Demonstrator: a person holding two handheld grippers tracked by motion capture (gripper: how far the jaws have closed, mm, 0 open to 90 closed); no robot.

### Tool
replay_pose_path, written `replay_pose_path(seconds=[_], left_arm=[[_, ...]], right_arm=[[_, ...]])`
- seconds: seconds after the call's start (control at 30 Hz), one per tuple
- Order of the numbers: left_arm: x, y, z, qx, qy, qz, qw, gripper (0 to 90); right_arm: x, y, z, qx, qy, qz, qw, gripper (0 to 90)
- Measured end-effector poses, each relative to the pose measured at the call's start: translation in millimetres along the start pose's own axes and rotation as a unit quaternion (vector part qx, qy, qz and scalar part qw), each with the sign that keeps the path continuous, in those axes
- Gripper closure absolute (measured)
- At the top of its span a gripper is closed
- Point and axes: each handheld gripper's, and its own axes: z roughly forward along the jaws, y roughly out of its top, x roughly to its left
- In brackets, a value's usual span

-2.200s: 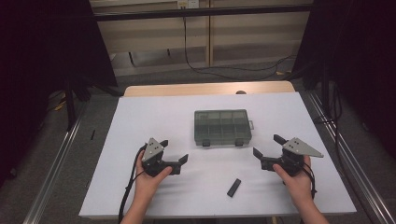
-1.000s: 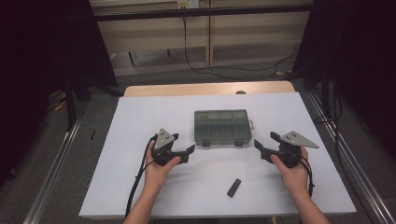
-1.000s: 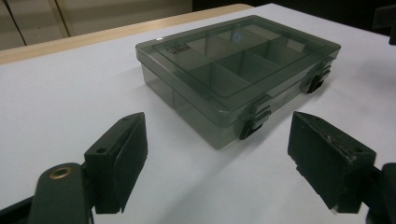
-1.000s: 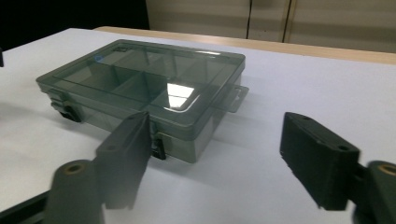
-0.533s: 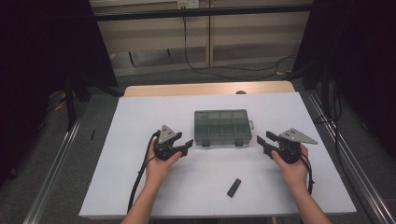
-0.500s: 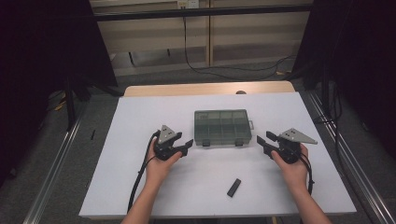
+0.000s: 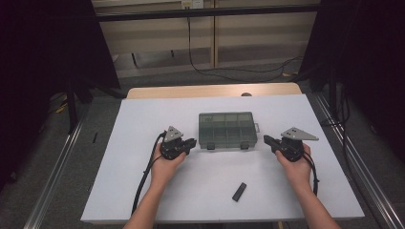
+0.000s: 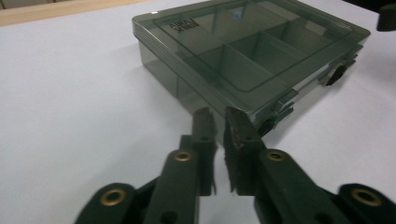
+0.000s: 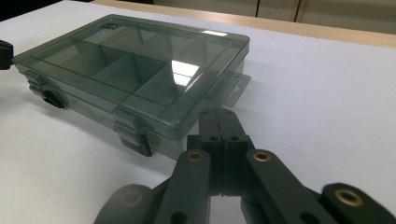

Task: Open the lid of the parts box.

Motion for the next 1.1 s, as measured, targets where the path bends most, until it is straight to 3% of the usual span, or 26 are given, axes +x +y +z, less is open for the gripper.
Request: replay_pose_path(seconds=[0.1,0.17,0.3,0.6,1.1], left_arm=[[4.1,-1.2,3.7,0.007,-0.013,-0.011,0.9998,89.3],[6.3,-0.6,5.8,0.012,-0.020,-0.023,0.9995,90.0],[5.1,2.6,7.2,0.022,-0.032,-0.023,0.9990,90.0],[2.1,2.8,8.6,0.047,-0.027,-0.016,0.9984,90.0],[-3.3,4.1,7.6,0.043,-0.026,-0.016,0.9986,90.0]], right_arm=[[0.5,-0.4,3.4,0.006,0.001,0.005,1.0000,90.0],[1.5,-0.6,6.1,0.018,-0.006,-0.007,0.9998,90.0],[0.6,-0.1,8.1,0.023,-0.001,-0.006,0.9997,90.0],[2.1,-2.1,9.2,0.041,0.014,-0.016,0.9989,90.0],[6.8,-2.5,12.8,0.051,0.025,-0.028,0.9980,90.0]])
